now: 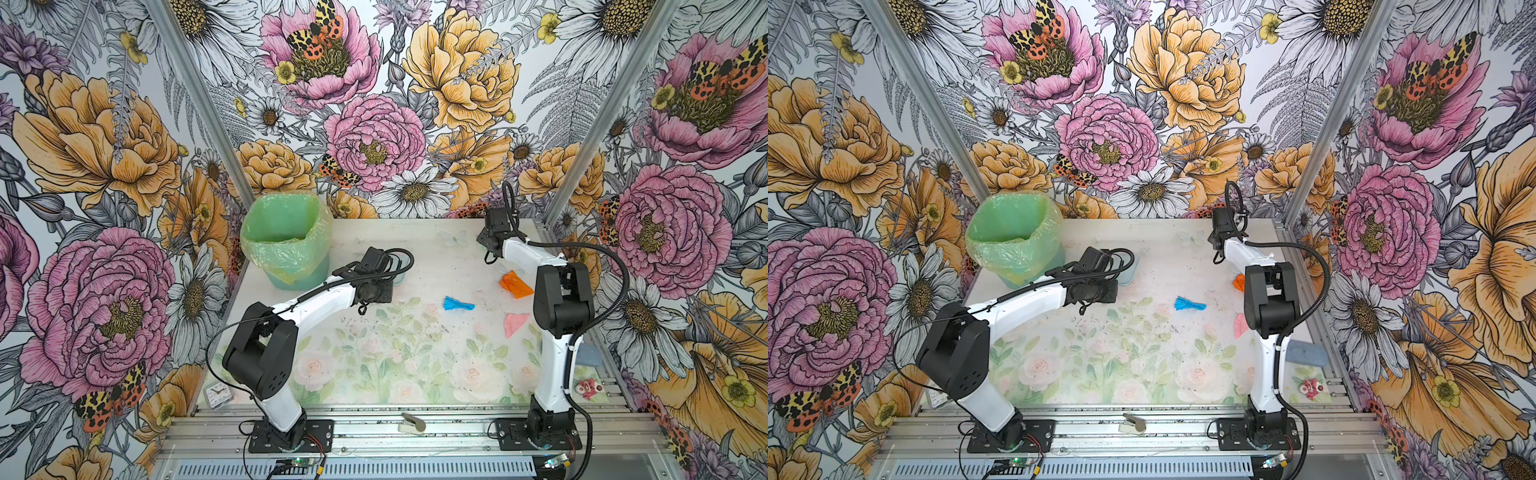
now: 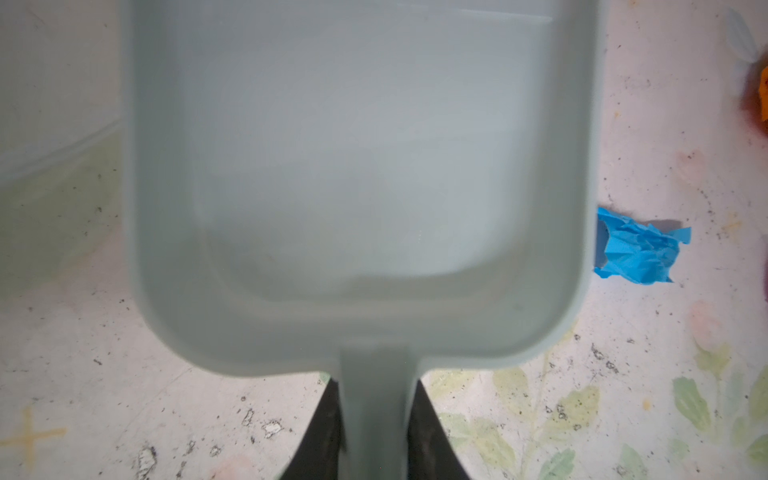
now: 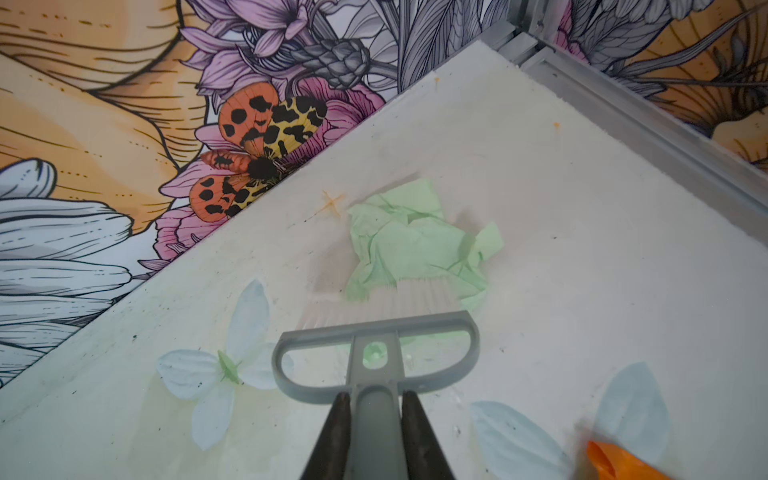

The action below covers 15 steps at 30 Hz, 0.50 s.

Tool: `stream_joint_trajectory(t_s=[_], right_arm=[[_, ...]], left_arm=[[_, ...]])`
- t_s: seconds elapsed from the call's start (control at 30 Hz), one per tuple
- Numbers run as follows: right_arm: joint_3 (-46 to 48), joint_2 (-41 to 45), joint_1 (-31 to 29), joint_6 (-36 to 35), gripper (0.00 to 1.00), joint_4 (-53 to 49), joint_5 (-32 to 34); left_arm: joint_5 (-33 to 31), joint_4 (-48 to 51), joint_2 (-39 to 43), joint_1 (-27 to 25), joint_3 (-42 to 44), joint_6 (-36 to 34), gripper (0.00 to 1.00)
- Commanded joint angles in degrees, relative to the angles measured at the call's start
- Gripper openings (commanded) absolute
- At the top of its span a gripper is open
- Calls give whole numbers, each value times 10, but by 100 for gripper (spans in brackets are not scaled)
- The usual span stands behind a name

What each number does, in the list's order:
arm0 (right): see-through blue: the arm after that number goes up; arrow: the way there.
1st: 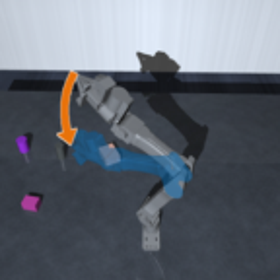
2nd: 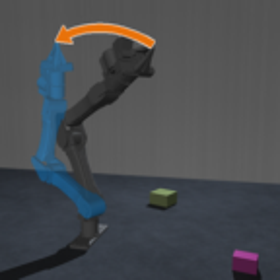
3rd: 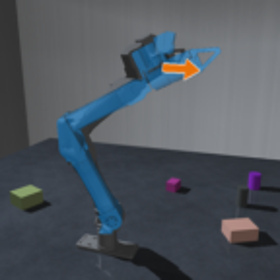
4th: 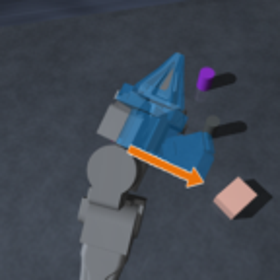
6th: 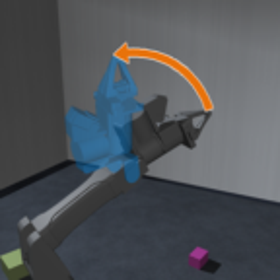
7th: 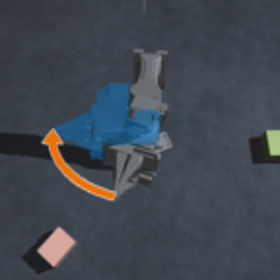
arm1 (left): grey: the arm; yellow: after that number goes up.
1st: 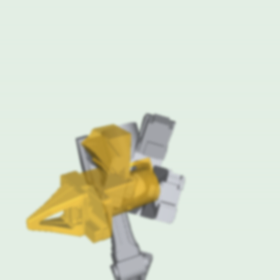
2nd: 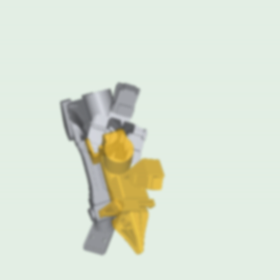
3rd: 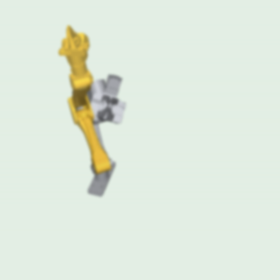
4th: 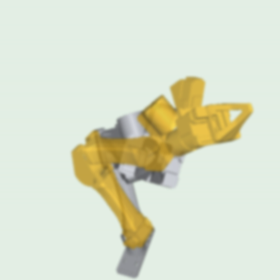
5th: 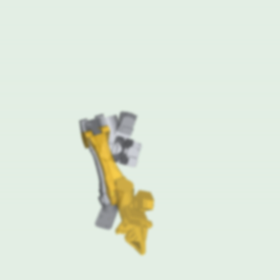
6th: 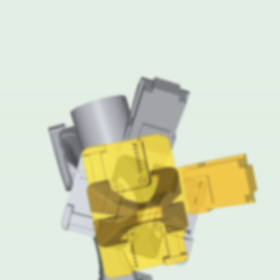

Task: Sweep away the paper scraps from the table
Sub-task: 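Lower the empty dustpan with the left while the right brushes toward the light green paper, then push the light green paper with the right brush toward the dustpan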

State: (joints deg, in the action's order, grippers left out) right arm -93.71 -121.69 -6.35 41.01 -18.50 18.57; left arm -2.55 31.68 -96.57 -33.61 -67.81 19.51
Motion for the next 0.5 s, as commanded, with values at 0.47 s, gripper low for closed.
stream_joint_trajectory(t_s=[0.47], right_arm=[[147, 152, -138, 43, 0, 0, -126]], left_arm=[[-5, -34, -12, -45, 62, 34, 6]])
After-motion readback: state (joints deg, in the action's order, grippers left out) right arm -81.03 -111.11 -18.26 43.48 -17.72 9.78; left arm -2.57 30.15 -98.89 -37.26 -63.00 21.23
